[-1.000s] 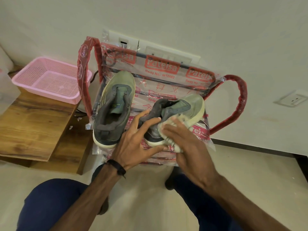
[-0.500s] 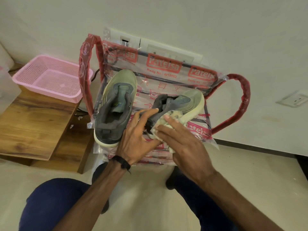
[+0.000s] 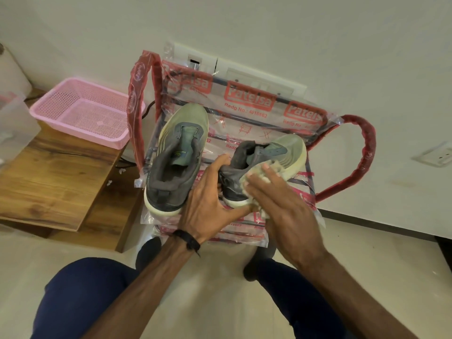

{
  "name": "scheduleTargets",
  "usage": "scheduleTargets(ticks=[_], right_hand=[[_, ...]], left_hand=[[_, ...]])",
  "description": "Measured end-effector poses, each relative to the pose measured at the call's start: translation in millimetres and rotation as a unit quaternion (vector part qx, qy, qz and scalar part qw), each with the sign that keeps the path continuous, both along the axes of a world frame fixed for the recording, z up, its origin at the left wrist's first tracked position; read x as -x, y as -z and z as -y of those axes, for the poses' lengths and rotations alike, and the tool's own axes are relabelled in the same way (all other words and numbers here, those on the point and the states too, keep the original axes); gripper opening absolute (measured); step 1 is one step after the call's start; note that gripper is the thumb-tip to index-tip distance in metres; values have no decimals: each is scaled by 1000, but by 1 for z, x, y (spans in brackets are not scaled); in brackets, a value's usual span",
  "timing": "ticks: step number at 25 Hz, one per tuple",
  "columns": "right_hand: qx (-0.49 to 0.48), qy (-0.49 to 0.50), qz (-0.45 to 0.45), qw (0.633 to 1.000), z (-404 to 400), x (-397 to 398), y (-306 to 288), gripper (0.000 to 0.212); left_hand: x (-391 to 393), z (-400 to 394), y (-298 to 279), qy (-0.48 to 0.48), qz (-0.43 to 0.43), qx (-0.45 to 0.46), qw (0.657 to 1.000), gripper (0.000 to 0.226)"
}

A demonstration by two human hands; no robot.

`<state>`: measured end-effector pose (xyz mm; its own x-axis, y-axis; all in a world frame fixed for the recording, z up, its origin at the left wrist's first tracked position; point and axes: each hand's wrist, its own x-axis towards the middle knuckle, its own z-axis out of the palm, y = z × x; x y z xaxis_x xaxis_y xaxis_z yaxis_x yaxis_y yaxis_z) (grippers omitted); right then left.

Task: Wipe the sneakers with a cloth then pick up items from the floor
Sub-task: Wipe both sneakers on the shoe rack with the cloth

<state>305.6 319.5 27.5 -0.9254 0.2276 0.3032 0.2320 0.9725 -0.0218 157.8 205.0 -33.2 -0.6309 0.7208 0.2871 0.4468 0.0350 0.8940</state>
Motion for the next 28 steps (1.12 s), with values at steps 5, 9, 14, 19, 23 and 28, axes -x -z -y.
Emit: scheduleTargets(ticks=[5,9,14,19,23,28], right_hand=[[-74,-91,28,993,11,-5,3,47],[2,-68,9,998,-4,-6,0,65],[131,33,-41,990,4,-6,12,81],[169,87,-114,975,-11,-10,8,61],[220,103,-163,956,4,-20,20,58],[152,55,-112,980,29,-29,48,68]], left_hand=[[-5,1,2,-14,-42,24,999,108],[-3,-3,1,-14,-41,29,999,109],[4,0,-1,58,-48,2,997,83],[4,-2,-2,69,-116,5,991,32],[-1,-10,-5,23,-152,17,988,25],[7,-20,-16,6,-105,15,994,17]])
